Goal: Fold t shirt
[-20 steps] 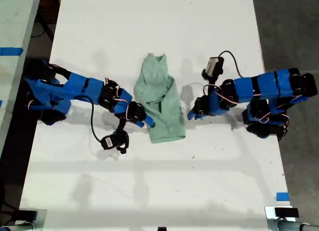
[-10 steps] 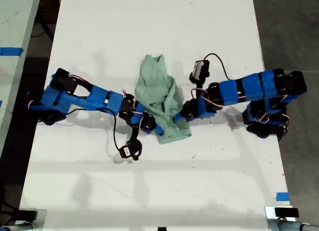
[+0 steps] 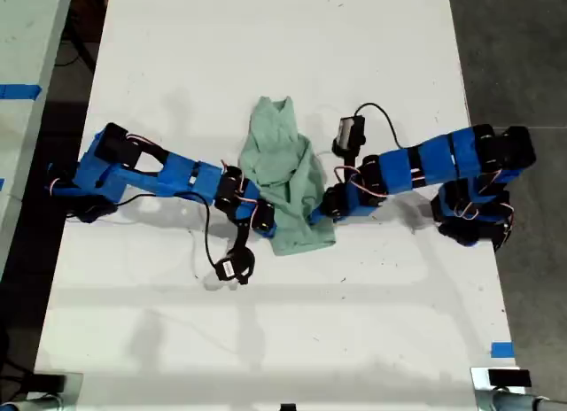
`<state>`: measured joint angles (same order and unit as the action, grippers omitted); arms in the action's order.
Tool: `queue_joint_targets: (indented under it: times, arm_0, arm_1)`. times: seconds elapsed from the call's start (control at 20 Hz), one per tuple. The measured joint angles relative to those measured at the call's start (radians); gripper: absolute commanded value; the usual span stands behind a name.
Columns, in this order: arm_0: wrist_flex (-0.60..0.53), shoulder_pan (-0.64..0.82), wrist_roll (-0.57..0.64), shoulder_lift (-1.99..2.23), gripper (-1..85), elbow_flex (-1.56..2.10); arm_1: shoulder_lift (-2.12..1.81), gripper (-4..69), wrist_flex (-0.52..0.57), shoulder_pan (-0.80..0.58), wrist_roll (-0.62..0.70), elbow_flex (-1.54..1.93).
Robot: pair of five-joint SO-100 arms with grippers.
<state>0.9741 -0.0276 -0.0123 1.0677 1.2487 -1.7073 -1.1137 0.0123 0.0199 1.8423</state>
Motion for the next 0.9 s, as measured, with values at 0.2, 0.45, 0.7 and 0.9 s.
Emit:
queue_joint_targets:
  times: [0.2,0.45,0.7,0.9]
  arm_0:
    - [0.04,0.0,0.011,0.006,-0.3,-0.006]
    - [0.124,0.0,0.014,0.035,-0.3,-0.005]
    - [0.235,0.0,0.077,0.179,-0.3,-0.035]
    - [0.364,0.11,0.172,0.36,-0.3,-0.035]
  arm_1:
    - [0.155,0.0,0.044,0.005,0.0,-0.032]
    - [0.387,0.0,-0.153,0.086,-0.018,-0.416]
    - [0.457,-0.1,-0.399,0.13,0.032,-0.833]
    - [0.327,-0.1,-0.405,0.023,0.147,-0.793]
